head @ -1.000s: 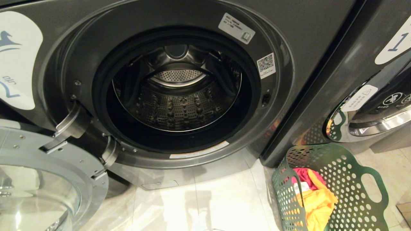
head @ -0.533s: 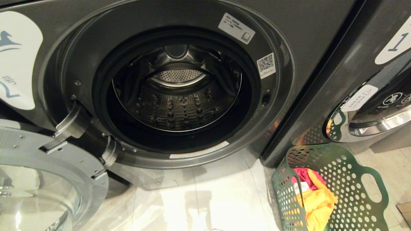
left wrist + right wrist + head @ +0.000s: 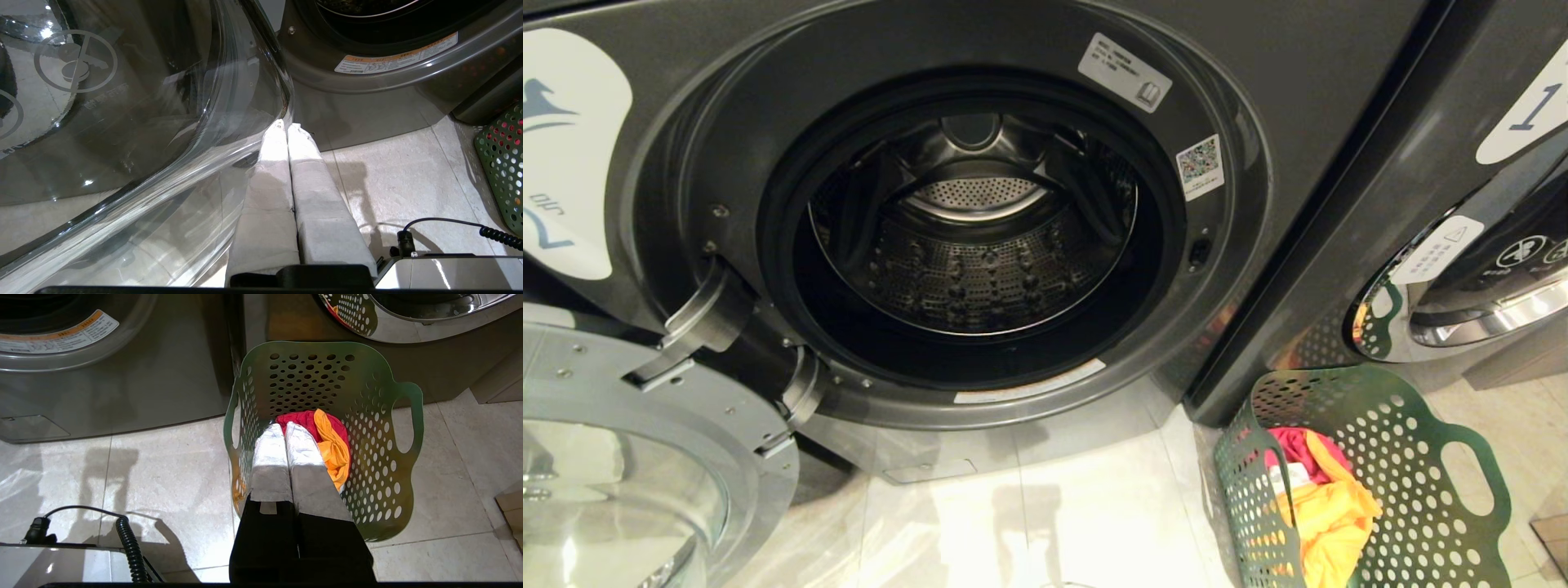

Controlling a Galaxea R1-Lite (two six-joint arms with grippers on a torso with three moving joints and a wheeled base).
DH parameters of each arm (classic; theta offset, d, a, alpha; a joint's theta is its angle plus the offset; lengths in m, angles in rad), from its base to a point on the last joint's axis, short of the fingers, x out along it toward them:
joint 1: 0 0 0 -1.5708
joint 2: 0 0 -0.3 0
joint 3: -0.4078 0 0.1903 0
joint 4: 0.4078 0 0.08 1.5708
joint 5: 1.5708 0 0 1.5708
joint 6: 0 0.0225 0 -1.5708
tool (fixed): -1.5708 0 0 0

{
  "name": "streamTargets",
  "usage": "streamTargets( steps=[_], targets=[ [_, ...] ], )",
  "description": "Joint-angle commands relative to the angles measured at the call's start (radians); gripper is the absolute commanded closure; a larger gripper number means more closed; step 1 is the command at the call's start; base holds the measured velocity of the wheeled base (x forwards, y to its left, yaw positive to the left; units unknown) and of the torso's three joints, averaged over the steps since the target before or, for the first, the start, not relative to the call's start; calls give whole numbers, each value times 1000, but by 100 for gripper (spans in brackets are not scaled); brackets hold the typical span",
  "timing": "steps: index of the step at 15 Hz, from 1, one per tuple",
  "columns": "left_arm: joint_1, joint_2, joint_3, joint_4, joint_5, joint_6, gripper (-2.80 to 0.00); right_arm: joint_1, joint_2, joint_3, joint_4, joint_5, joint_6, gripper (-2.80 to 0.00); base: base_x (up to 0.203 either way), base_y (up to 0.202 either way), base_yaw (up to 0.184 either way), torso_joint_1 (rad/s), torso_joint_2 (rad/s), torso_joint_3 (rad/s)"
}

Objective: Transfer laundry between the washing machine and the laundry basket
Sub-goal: Close the washing machine door with the left hand

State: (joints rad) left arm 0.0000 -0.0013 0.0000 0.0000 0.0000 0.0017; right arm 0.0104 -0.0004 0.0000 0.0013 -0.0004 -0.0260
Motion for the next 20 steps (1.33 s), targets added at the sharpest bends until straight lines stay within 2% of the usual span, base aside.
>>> streamTargets(
  steps=[1, 7, 20],
  targets=[
    [0, 1, 0, 0, 0, -1, 0, 0, 2, 0, 0, -3, 0, 0, 0, 0, 0, 0, 0, 0],
    [0, 1, 0, 2, 0, 3, 0, 0, 2, 0, 0, -3, 3, 0, 0, 0, 0, 2, 1, 39],
    [0, 1, 0, 2, 0, 1, 0, 0, 2, 0, 0, -4, 1, 0, 0, 0, 0, 2, 0, 197]
  ],
)
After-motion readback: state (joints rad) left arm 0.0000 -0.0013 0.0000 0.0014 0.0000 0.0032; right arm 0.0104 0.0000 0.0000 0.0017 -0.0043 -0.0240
